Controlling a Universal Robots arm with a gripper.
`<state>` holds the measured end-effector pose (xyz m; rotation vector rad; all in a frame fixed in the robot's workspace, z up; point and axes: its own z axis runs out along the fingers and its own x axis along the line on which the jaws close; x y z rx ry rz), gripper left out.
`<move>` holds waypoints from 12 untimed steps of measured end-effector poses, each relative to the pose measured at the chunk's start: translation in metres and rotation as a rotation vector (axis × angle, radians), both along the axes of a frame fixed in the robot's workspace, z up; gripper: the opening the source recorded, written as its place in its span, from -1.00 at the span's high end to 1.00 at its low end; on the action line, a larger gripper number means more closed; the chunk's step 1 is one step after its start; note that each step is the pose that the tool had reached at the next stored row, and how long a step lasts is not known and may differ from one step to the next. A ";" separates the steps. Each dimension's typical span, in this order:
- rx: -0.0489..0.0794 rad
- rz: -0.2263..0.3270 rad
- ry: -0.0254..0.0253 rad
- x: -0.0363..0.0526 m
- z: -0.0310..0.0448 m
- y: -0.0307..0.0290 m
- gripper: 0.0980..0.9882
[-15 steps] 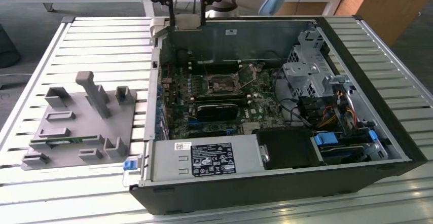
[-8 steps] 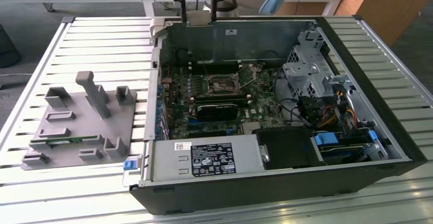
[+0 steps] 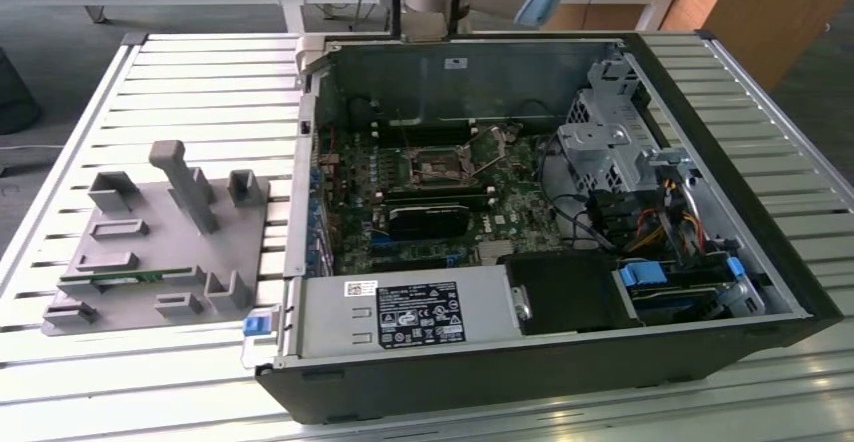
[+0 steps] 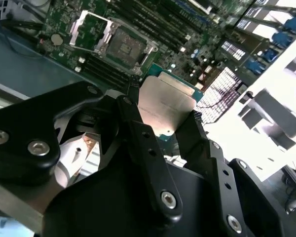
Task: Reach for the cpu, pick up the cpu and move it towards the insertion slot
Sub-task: 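Pick up the cpu and move it towards the insertion slot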
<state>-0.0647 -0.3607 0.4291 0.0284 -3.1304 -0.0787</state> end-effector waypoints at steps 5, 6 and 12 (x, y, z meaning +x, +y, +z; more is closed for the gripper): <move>0.033 0.000 -0.0003 0.0071 -0.0022 0.0058 0.00; 0.033 0.000 -0.0002 0.0088 -0.0029 0.0082 0.00; 0.033 0.000 -0.0015 0.0206 -0.0054 0.0185 0.00</move>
